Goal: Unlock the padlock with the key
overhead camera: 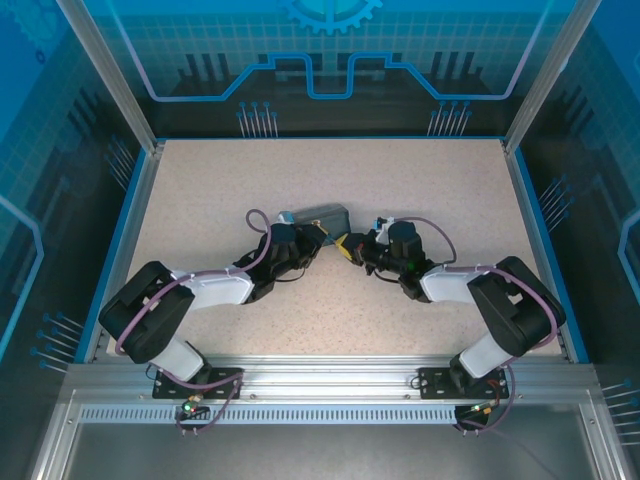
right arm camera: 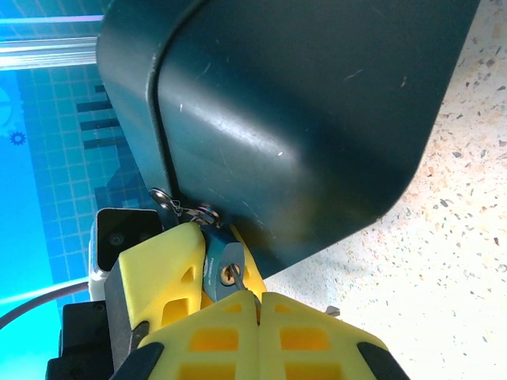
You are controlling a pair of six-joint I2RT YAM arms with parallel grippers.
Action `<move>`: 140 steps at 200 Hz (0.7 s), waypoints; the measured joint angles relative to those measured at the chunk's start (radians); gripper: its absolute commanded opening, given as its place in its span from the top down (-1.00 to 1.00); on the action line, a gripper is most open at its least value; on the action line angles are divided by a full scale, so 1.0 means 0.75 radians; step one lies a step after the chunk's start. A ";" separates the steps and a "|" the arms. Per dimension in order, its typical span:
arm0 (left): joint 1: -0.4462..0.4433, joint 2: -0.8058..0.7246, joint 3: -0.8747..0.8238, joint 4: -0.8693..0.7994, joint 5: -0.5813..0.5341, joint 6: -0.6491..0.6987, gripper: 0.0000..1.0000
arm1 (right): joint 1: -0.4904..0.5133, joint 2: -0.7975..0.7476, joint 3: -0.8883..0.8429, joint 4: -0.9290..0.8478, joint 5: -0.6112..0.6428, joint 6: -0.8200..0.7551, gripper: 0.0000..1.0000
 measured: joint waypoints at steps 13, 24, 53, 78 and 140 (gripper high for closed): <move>0.001 0.000 0.000 -0.002 -0.007 -0.001 1.00 | 0.001 0.022 0.004 0.023 -0.005 0.021 1.00; 0.004 0.000 0.000 -0.006 -0.018 -0.001 1.00 | 0.003 0.050 0.009 0.051 -0.008 0.038 1.00; 0.014 0.007 -0.001 -0.006 -0.044 -0.006 1.00 | 0.015 0.119 0.018 0.144 -0.007 0.100 1.00; 0.015 0.007 -0.001 -0.004 -0.050 -0.012 1.00 | 0.017 0.126 0.018 0.167 0.001 0.116 1.00; 0.015 0.008 -0.010 0.015 -0.021 -0.015 1.00 | -0.002 0.072 0.018 0.072 -0.015 0.023 1.00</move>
